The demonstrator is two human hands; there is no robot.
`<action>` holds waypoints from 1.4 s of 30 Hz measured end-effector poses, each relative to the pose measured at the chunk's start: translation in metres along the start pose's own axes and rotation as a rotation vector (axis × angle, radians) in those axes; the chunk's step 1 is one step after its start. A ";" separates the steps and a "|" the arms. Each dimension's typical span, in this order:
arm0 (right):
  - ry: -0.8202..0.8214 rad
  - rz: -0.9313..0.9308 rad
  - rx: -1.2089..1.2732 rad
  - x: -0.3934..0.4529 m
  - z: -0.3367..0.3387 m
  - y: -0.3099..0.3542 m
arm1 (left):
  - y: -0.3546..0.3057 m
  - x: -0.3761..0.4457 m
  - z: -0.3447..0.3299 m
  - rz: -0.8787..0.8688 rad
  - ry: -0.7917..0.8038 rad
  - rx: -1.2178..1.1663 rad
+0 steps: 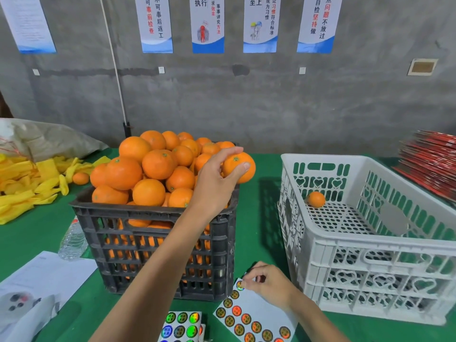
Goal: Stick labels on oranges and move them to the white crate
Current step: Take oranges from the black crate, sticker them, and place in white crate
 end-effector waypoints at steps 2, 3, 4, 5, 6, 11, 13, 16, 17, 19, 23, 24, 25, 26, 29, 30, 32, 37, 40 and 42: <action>0.021 -0.043 0.027 0.003 0.000 0.000 | -0.001 0.000 0.001 -0.007 -0.014 -0.002; 0.029 -0.063 0.034 0.004 0.000 -0.001 | -0.002 0.000 0.001 -0.011 -0.019 -0.002; 0.038 -0.082 0.037 0.005 -0.001 -0.002 | -0.002 0.000 0.001 -0.013 -0.021 -0.001; 0.045 -0.098 0.040 0.006 -0.001 -0.002 | -0.003 0.000 0.002 -0.012 -0.019 0.001; 0.049 -0.110 0.042 0.006 -0.002 -0.003 | -0.003 0.000 0.001 -0.011 -0.015 0.002; 0.024 -0.112 0.037 0.007 -0.001 -0.003 | -0.004 -0.003 0.000 -0.009 0.009 -0.006; 0.030 -0.117 0.030 0.008 -0.001 -0.001 | -0.005 -0.003 0.000 -0.010 0.023 -0.007; 0.044 -0.136 0.031 0.008 0.000 0.000 | -0.006 -0.003 -0.001 -0.010 0.028 -0.015; 0.051 -0.142 0.035 0.007 0.000 0.001 | -0.006 -0.004 -0.001 -0.009 0.027 -0.017; 0.071 -0.162 0.051 0.007 0.000 0.001 | -0.006 -0.003 0.000 -0.009 0.025 -0.024; 0.114 -0.230 0.063 0.006 0.001 0.000 | -0.005 -0.003 0.000 -0.011 0.032 -0.033; 0.124 -0.236 0.065 0.006 0.000 0.000 | -0.005 -0.003 -0.001 -0.011 0.036 -0.033; 0.135 -0.239 0.066 0.006 0.000 0.000 | -0.004 -0.003 -0.001 -0.012 0.040 -0.032; 0.142 -0.243 0.065 0.006 0.000 0.001 | -0.004 -0.003 -0.002 -0.013 0.042 -0.031; 0.127 -0.259 -0.011 0.008 0.004 0.000 | -0.003 -0.003 -0.002 -0.012 0.042 -0.025; 0.116 -0.266 -0.044 0.010 0.005 0.000 | -0.003 -0.003 -0.002 -0.011 0.045 -0.025; 0.086 -0.289 -0.103 0.010 0.006 0.003 | -0.003 -0.003 -0.003 -0.007 0.051 -0.024; 0.090 -0.201 -0.156 0.007 -0.003 0.005 | -0.003 -0.003 -0.003 -0.005 0.058 -0.020; 0.045 -0.097 -0.157 -0.004 -0.001 0.007 | -0.003 -0.003 -0.004 -0.009 0.057 -0.015; -0.015 -0.033 -0.132 -0.010 0.000 0.010 | -0.003 -0.003 -0.003 -0.010 0.052 -0.013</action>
Point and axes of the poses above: each hand's wrist, its own x-axis towards the middle knuckle, its own z-axis out of the back of the hand, y = z × x, the point moved 8 cm from there along x, towards the middle knuckle
